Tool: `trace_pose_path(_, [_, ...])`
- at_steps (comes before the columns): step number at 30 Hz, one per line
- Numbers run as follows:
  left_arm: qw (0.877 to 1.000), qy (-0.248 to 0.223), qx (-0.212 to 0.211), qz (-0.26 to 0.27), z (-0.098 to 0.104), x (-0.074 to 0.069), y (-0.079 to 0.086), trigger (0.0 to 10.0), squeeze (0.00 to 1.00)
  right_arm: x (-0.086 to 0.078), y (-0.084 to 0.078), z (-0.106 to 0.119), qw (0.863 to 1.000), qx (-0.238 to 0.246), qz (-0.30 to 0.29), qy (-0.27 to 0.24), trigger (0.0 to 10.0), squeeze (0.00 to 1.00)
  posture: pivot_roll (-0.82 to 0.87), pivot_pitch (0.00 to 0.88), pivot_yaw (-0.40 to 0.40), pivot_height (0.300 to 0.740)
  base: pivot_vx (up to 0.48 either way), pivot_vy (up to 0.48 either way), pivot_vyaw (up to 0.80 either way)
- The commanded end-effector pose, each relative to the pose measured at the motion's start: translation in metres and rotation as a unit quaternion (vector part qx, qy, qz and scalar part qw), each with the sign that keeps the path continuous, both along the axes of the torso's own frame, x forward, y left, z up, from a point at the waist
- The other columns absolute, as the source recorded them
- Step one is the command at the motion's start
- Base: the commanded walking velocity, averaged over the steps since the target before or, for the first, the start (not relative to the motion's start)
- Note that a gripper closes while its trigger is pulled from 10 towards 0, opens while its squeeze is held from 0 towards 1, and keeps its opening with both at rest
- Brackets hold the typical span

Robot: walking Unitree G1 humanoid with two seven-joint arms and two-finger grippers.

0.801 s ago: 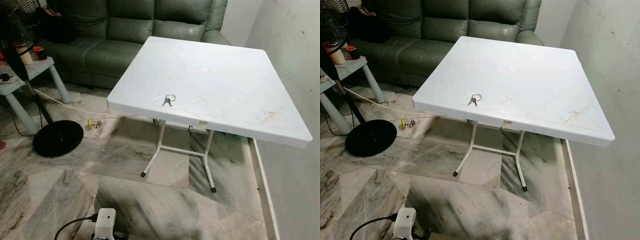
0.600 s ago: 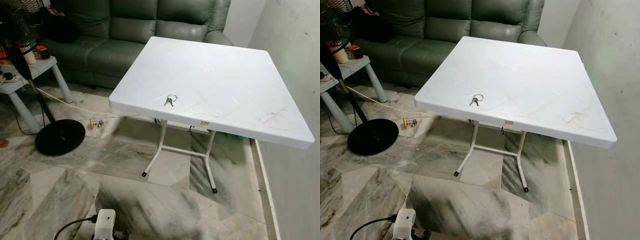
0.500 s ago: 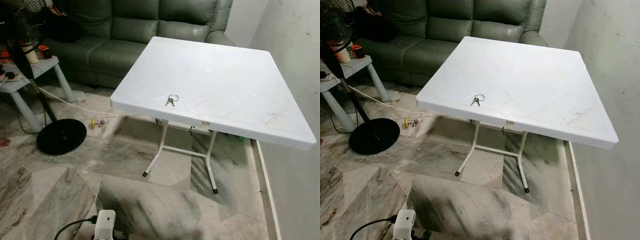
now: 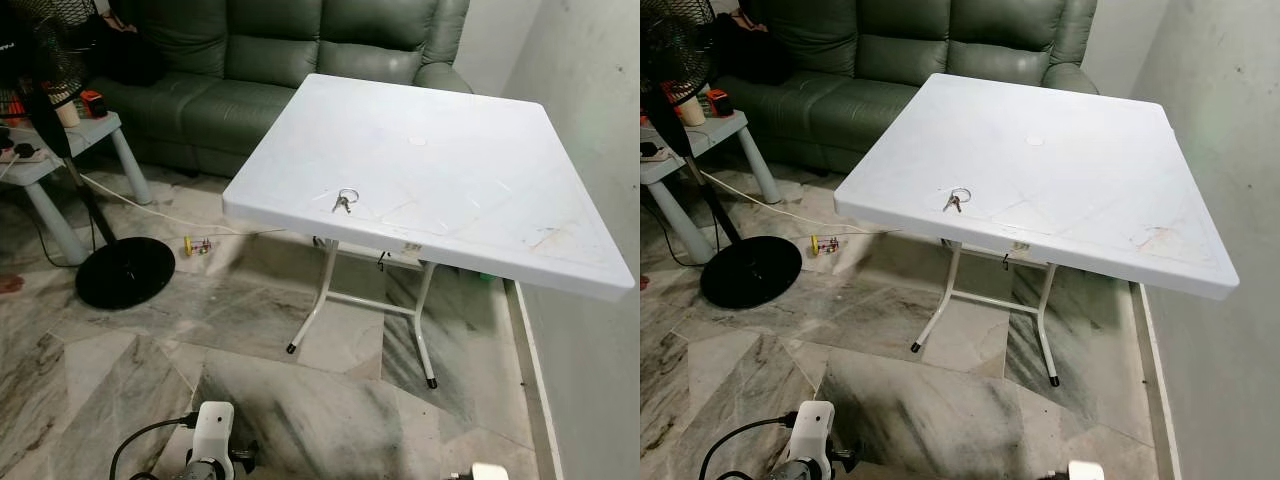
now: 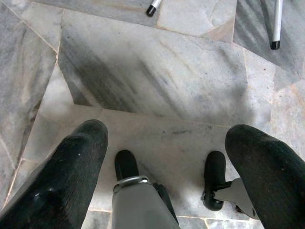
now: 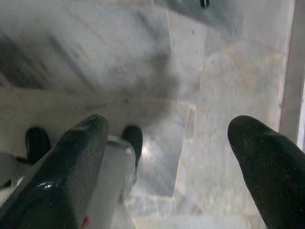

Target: Hang keys on a hook

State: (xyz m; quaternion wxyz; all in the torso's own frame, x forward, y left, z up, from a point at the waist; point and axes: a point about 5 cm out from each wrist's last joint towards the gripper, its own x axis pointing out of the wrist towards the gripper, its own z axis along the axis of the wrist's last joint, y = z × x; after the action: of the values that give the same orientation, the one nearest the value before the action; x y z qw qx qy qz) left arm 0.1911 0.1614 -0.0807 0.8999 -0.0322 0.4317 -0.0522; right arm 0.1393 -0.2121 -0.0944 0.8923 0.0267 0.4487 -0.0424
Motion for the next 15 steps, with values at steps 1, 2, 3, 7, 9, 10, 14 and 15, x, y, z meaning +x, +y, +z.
trace_pose_path(1, [1.000, -0.002, -0.004, -0.002, 0.001, 0.002, 0.000, 10.0, 0.00, 0.003, -0.002, 0.002, 1.000, 0.000, -0.006, -0.009, 10.0, 0.00, 0.02, 0.000, -0.048, 0.740, 0.000, 0.000, 0.00])
trace_pose_path(2, [1.000, -0.002, -0.004, -0.002, 0.001, 0.002, 0.000, 10.0, 0.00, 0.003, -0.002, 0.002, 1.000, 0.000, -0.006, -0.009, 10.0, 0.00, 0.02, 0.000, -0.048, 0.740, 0.000, 0.000, 0.00])
trace_pose_path(3, [1.000, -0.004, -0.006, -0.004, 0.002, 0.003, -0.001, 10.0, 0.00, 0.006, -0.001, 0.003, 1.000, 0.001, -0.003, -0.015, 10.0, 0.00, 0.02, 0.000, -0.048, 0.740, 0.000, 0.000, 0.00])
trace_pose_path(7, [1.000, -0.022, -0.014, -0.008, 0.006, 0.011, -0.004, 10.0, 0.00, 0.014, 0.002, 0.006, 0.999, 0.005, 0.002, -0.038, 10.0, 0.00, 0.02, 0.000, -0.047, 0.740, 0.000, 0.000, 0.00])
trace_pose_path(9, [0.999, -0.033, -0.018, -0.006, 0.009, 0.016, -0.004, 10.0, 0.00, 0.019, 0.004, 0.009, 0.999, 0.006, 0.006, -0.050, 10.0, 0.00, 0.02, 0.000, -0.048, 0.740, 0.000, 0.000, 0.00])
trace_pose_path(10, [0.999, -0.042, -0.017, -0.008, 0.011, 0.019, -0.004, 10.0, 0.00, 0.023, 0.004, 0.011, 0.998, 0.006, 0.006, -0.062, 10.0, 0.00, 0.02, 0.000, -0.047, 0.740, 0.000, 0.000, 0.00])
trace_pose_path(14, [0.998, -0.064, -0.025, -0.005, 0.017, 0.027, -0.004, 10.0, 0.00, 0.033, 0.006, 0.017, 0.996, 0.010, 0.007, -0.090, 10.0, 0.00, 0.02, 0.000, -0.046, 0.740, 0.000, 0.000, 0.00])
trace_pose_path(15, [0.997, -0.075, -0.028, -0.007, 0.019, 0.030, -0.004, 10.0, 0.00, 0.037, 0.006, 0.019, 0.995, 0.010, 0.010, -0.103, 10.0, 0.00, 0.02, 0.000, -0.046, 0.740, 0.000, 0.000, 0.00])
